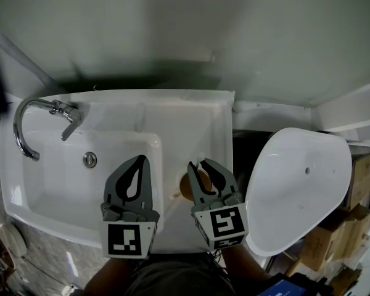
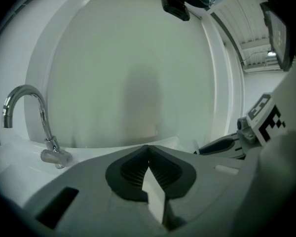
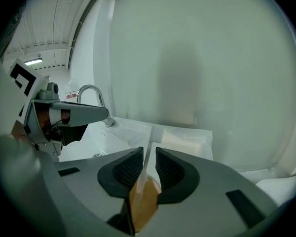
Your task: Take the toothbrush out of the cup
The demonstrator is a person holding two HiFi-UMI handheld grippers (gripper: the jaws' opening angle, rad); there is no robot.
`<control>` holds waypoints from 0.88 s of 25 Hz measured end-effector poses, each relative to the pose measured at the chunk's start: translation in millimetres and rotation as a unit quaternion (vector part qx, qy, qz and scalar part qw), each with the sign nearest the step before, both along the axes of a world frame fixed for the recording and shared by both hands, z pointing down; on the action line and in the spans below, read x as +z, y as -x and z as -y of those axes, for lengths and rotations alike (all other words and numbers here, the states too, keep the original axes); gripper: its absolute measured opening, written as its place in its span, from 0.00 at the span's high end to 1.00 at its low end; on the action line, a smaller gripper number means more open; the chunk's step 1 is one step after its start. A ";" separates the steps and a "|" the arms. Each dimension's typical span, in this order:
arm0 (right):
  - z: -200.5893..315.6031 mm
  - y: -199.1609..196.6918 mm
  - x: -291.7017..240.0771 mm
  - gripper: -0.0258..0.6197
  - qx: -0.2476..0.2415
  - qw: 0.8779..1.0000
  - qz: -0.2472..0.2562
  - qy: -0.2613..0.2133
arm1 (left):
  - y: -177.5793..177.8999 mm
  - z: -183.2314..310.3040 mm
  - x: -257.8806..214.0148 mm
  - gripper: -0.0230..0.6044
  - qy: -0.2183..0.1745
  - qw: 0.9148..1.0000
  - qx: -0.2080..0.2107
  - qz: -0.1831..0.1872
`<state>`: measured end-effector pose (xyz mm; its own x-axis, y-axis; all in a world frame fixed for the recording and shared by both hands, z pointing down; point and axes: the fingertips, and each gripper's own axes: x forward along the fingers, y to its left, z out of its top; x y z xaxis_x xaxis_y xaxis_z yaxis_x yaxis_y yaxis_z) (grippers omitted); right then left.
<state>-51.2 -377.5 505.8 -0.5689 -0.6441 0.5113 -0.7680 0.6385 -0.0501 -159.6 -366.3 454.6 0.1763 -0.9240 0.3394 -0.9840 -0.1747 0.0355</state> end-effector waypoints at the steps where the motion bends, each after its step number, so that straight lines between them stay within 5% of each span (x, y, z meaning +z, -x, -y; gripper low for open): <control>1: 0.8 -0.2 0.1 0.84 0.000 1.000 -0.003 0.001 | 0.6 0.0 0.1 0.94 0.000 1.000 -0.001 -0.001; 22: -13.0 -13.5 -49.2 0.91 -0.003 0.998 0.032 -0.054 | -20.5 -20.5 -39.9 0.95 -0.031 0.999 -0.005 0.007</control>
<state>-37.7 -364.5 456.5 -0.6029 -0.6891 0.4022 -0.7610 0.6481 -0.0303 -139.1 -345.7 414.7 0.1631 -0.9449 0.2837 -0.9859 -0.1668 0.0115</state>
